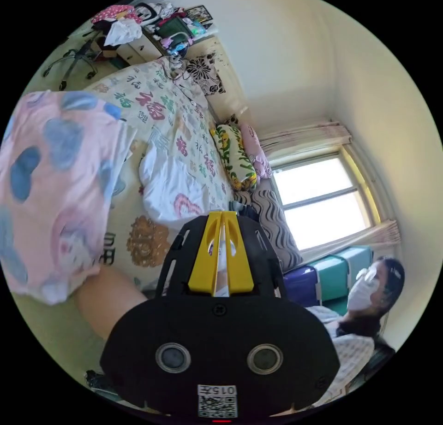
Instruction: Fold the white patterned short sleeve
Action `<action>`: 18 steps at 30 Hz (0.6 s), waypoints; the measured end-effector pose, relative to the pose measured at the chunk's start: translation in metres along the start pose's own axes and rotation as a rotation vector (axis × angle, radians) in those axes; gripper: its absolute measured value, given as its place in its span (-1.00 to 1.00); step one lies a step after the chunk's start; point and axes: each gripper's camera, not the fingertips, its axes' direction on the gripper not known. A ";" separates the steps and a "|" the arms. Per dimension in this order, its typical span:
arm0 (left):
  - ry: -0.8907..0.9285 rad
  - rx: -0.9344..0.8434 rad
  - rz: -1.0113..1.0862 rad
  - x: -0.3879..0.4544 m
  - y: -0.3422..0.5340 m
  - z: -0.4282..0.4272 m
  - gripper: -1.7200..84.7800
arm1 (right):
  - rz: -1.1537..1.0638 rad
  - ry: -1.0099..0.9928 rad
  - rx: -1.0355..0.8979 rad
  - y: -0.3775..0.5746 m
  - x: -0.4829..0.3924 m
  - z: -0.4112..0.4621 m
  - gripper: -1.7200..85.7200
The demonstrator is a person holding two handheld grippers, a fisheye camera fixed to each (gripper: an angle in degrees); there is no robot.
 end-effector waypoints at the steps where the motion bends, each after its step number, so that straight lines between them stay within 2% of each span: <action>1: 0.020 0.006 -0.010 0.002 -0.014 0.012 -0.98 | 0.003 0.004 0.006 -0.014 -0.006 0.005 -0.97; 4: 0.070 0.117 -0.057 0.034 -0.088 0.070 -0.98 | 0.030 -0.049 0.088 -0.096 -0.051 0.021 -0.97; 7: 0.087 0.254 -0.018 0.113 -0.147 0.105 -0.98 | -0.001 0.023 0.204 -0.165 -0.132 0.017 -0.97; 9: 0.062 0.316 0.127 0.201 -0.175 0.106 -0.98 | -0.103 0.065 0.292 -0.192 -0.211 0.002 -0.97; 14: 0.049 0.334 0.409 0.337 -0.166 0.091 -0.98 | -0.333 0.120 0.388 -0.178 -0.337 -0.014 -0.97; 18: 0.030 0.244 0.550 0.371 -0.108 0.100 -0.98 | -0.449 0.138 0.366 -0.122 -0.375 0.011 -0.97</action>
